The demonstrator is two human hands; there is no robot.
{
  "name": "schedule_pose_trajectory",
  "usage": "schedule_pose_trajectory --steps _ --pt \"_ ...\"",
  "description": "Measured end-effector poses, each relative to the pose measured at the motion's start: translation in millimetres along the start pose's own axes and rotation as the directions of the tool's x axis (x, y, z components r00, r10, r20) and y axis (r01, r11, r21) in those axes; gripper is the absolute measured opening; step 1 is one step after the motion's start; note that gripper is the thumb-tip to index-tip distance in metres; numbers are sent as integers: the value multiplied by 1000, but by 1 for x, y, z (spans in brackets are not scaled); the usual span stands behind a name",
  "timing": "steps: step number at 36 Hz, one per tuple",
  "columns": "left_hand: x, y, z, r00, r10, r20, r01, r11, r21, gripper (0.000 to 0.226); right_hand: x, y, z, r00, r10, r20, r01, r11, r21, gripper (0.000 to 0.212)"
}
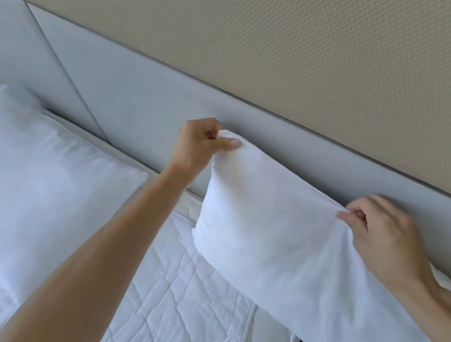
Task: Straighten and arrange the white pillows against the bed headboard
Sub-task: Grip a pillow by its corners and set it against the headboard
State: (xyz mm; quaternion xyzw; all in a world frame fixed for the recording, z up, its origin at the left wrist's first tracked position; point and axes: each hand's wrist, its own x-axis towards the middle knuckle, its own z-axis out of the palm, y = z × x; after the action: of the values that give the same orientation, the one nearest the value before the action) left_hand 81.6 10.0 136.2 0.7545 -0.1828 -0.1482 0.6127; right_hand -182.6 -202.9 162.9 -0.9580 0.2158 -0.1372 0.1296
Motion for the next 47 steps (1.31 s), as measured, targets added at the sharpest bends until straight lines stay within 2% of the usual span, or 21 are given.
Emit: schedule_pose_trajectory --steps 2,4,6,9,11,13,16,21,25,27,29,33,37,44,46,47 --pt "1 -1 3 999 -10 31 9 1000 14 27 -1 -3 -2 999 36 14 -35 997 -76 14" --pt "1 -5 2 998 -16 65 18 999 -33 19 3 -10 -5 998 31 47 -28 998 -63 12" --pt "-2 -12 -4 995 -14 103 25 995 -100 15 11 -24 -6 996 -41 78 40 999 12 11" --pt "-10 -29 -11 985 -36 170 65 984 -167 22 29 -52 -6 984 -150 100 128 972 197 2" --pt "-19 -55 -16 981 -64 184 104 970 -218 25 52 -75 2 977 -172 126 133 953 272 10" --pt "-31 -84 -15 984 -123 127 150 962 -227 21 76 -100 10 967 -188 171 128 941 312 20" --pt "-52 -129 -7 968 -245 55 251 954 -165 28 102 -137 26 939 -244 243 169 942 290 30" --pt "-75 -192 9 922 -376 98 378 926 -9 52 125 -171 44 917 -212 337 187 977 105 46" --pt "-80 -227 15 881 -452 143 434 890 141 59 133 -172 53 933 -193 305 192 981 33 40" --pt "-83 -242 18 865 -476 155 452 876 167 63 134 -170 56 941 -208 266 205 978 38 35" --pt "-85 -255 23 862 -490 134 465 867 176 57 136 -167 57 944 -231 235 228 973 37 35" --pt "-90 -268 33 866 -495 -65 499 857 127 18 139 -166 55 946 -254 200 257 966 11 36" --pt "-107 -265 28 887 -426 -181 447 889 99 23 138 -170 51 948 -263 177 267 964 4 32" --pt "-138 -276 11 877 -425 -224 450 890 75 16 134 -175 56 941 -298 158 300 954 13 22" --pt "-135 -279 6 889 -416 -189 437 895 87 9 134 -177 59 944 -306 127 310 951 -15 19" --pt "-133 -279 4 895 -424 -139 439 893 105 14 134 -178 60 944 -309 118 315 949 -32 19"
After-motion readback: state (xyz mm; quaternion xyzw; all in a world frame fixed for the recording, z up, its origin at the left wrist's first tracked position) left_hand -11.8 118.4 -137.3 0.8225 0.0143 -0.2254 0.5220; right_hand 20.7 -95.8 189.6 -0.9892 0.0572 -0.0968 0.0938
